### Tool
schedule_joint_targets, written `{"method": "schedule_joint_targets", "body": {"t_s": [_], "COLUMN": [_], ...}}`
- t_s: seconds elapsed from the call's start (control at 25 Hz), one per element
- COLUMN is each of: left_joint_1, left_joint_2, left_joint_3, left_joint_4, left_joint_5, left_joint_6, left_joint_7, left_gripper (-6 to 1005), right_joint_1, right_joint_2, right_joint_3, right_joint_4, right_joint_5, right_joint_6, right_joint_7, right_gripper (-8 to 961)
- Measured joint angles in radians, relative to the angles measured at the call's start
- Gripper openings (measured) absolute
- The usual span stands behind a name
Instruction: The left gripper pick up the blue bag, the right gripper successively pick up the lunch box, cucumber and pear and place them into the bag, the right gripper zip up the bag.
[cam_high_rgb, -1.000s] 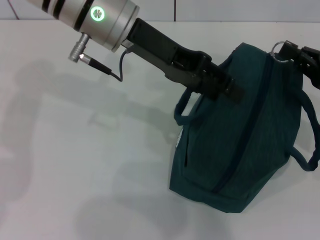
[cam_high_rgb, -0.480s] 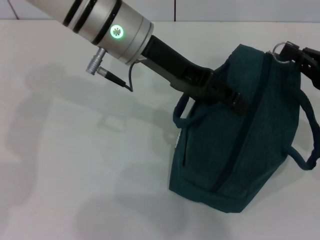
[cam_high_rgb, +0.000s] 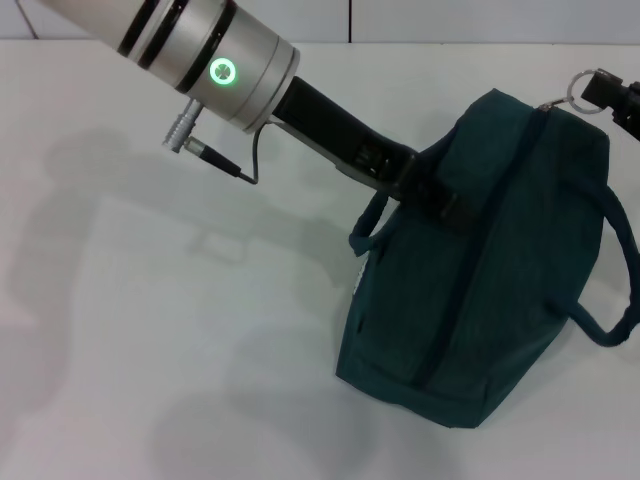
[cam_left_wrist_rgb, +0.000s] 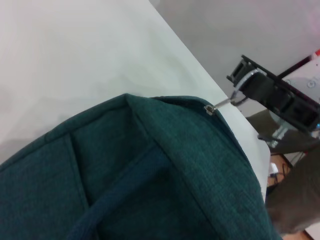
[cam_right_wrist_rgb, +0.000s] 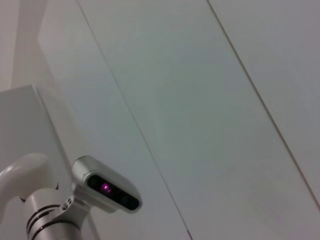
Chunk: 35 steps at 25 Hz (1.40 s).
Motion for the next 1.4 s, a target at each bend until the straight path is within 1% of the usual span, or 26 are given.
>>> {"method": "schedule_joint_targets", "body": {"t_s": [0.04, 0.28, 0.36, 0.6, 0.8, 1.04, 1.4], "left_joint_1": [0.001, 0.001, 0.002, 0.009, 0.012, 0.012, 0.022], "left_joint_2": [0.001, -0.001, -0.001, 0.000, 0.001, 0.002, 0.002], "left_joint_3": [0.000, 0.001, 0.002, 0.003, 0.003, 0.003, 0.000], "left_joint_4": [-0.001, -0.001, -0.003, 0.000, 0.001, -0.001, -0.005], "left_joint_5": [0.002, 0.002, 0.002, 0.002, 0.000, -0.003, -0.005], "left_joint_6": [0.007, 0.061, 0.073, 0.090, 0.108, 0.129, 0.142], "left_joint_7": [0.011, 0.061, 0.071, 0.086, 0.102, 0.127, 0.160], "left_gripper": [664, 474, 232, 125, 86, 78, 80], "right_joint_1": [0.000, -0.003, -0.004, -0.007, -0.008, -0.015, -0.040], "right_joint_2": [-0.002, -0.004, -0.004, -0.004, -0.003, -0.005, -0.004], "right_joint_3": [0.001, 0.011, 0.008, 0.002, 0.008, 0.011, 0.003], "right_joint_4": [0.000, 0.000, 0.000, 0.014, 0.023, 0.023, 0.023], "right_joint_5": [0.000, -0.004, -0.007, -0.020, -0.035, -0.036, -0.040], "right_joint_6": [0.002, 0.025, 0.037, 0.055, 0.069, 0.073, 0.116], "right_joint_7": [0.000, 0.002, 0.002, -0.004, -0.006, -0.006, -0.009], "right_gripper": [48, 49, 49, 49, 50, 50, 51]}}
